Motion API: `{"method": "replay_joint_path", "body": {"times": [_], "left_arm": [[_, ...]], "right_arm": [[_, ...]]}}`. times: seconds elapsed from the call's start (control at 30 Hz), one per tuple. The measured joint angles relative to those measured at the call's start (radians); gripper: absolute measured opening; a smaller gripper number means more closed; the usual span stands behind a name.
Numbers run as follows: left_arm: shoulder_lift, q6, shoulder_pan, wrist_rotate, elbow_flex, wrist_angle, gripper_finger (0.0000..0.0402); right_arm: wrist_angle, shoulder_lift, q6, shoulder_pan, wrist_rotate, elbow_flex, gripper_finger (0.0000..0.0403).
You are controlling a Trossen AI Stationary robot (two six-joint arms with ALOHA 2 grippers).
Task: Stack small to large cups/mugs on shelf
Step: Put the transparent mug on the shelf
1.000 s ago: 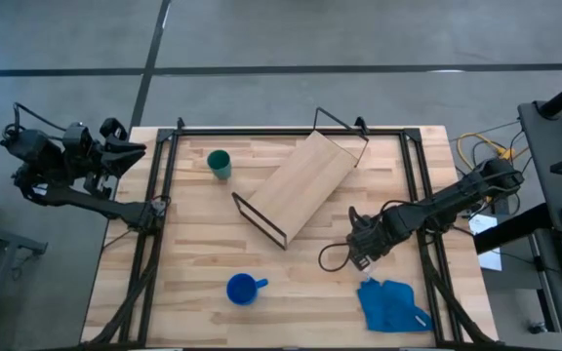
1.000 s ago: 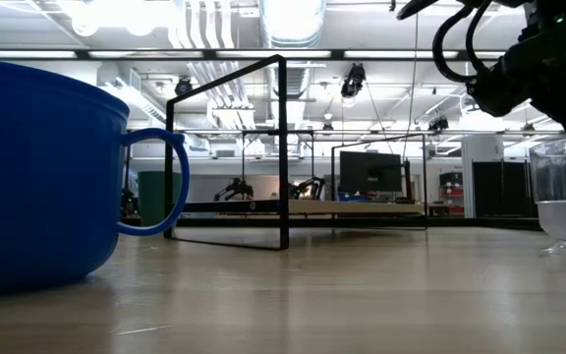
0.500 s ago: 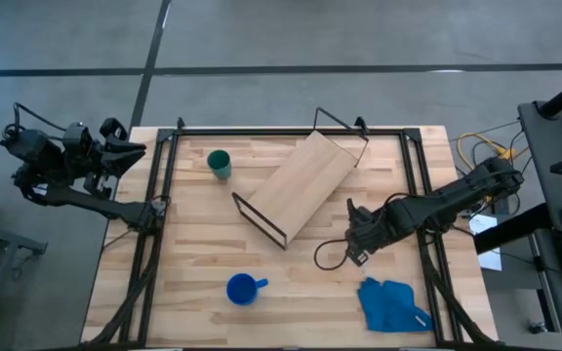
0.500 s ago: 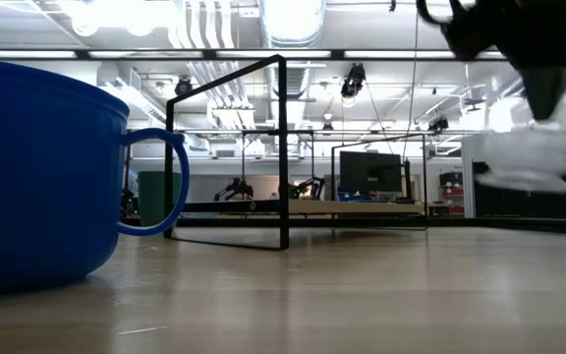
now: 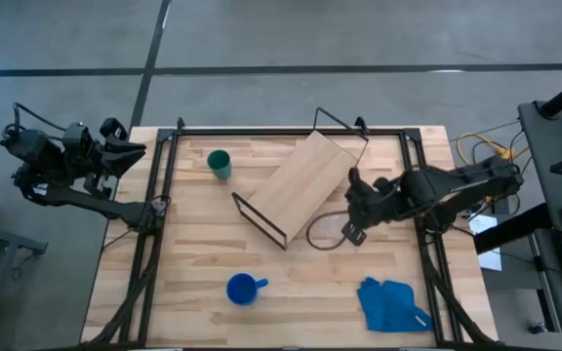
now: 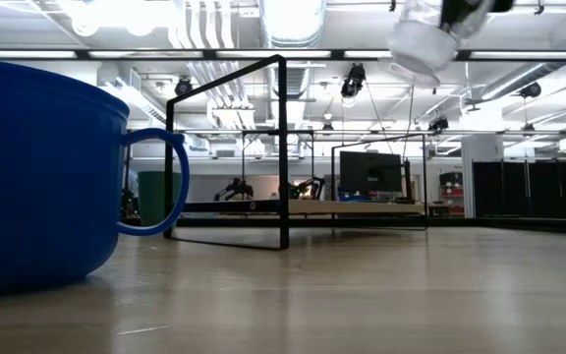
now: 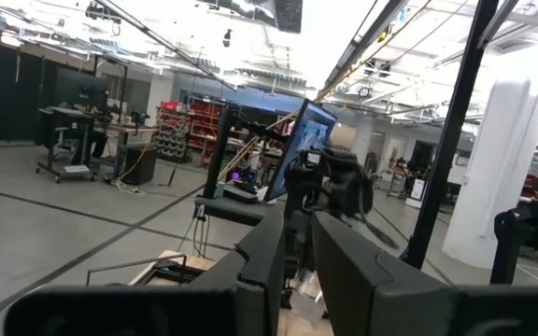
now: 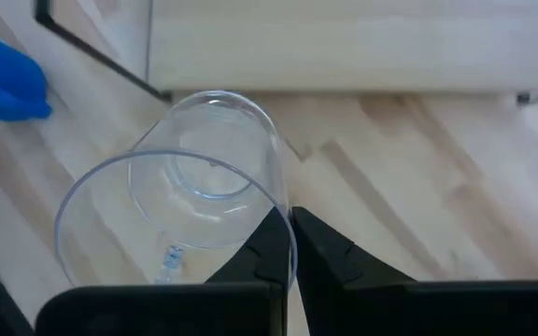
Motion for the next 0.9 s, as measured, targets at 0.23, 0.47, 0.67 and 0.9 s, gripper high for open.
{"method": "replay_joint_path", "body": {"times": [0.23,0.47,0.67,0.9], "left_arm": [[0.0,0.0,0.0,0.0,0.0,0.0,0.0048],[0.0,0.0,0.0,0.0,0.0,0.0,0.0048],[0.0,0.0,0.0,0.0,0.0,0.0,0.0048],[0.0,0.0,0.0,0.0,0.0,0.0,0.0048]], "right_arm": [[-0.013,0.036,-0.153,-0.123,-0.028,0.092,0.0009],[-0.083,0.149,-0.286,-0.229,-0.038,0.224,0.0009],[-0.079,0.267,-0.395,-0.307,-0.055,0.394,0.0009],[-0.082,0.426,-0.486,-0.389,-0.205,0.555,0.0009]]}}
